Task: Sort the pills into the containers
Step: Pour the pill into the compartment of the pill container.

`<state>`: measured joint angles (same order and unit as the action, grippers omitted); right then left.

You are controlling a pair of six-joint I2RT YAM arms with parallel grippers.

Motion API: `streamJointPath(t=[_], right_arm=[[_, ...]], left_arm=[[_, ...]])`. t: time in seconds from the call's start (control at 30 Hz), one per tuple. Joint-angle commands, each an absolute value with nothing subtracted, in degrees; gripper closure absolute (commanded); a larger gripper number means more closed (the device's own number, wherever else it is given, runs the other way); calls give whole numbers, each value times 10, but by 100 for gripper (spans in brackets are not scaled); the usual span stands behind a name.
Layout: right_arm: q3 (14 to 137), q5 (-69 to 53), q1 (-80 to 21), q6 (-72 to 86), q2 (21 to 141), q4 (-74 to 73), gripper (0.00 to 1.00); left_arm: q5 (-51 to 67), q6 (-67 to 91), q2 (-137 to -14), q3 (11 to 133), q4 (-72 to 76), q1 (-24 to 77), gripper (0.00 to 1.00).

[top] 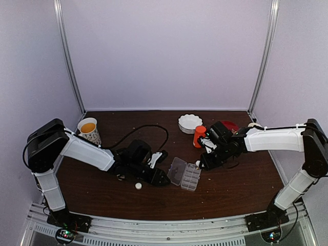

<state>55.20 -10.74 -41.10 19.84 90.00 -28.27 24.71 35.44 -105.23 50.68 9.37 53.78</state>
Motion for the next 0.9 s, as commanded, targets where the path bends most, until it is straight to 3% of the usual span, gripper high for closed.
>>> streamJointPath(t=[0.0, 0.4, 0.87], right_arm=[[546, -112, -408, 198, 890, -265, 100], [560, -97, -408, 195, 948, -303, 100], [559, -94, -408, 192, 877, -306, 100]], left_arm=[[252, 352, -1060, 514, 110, 536, 55], [251, 353, -1061, 514, 109, 536, 55], [251, 354, -1063, 516, 108, 536, 55]])
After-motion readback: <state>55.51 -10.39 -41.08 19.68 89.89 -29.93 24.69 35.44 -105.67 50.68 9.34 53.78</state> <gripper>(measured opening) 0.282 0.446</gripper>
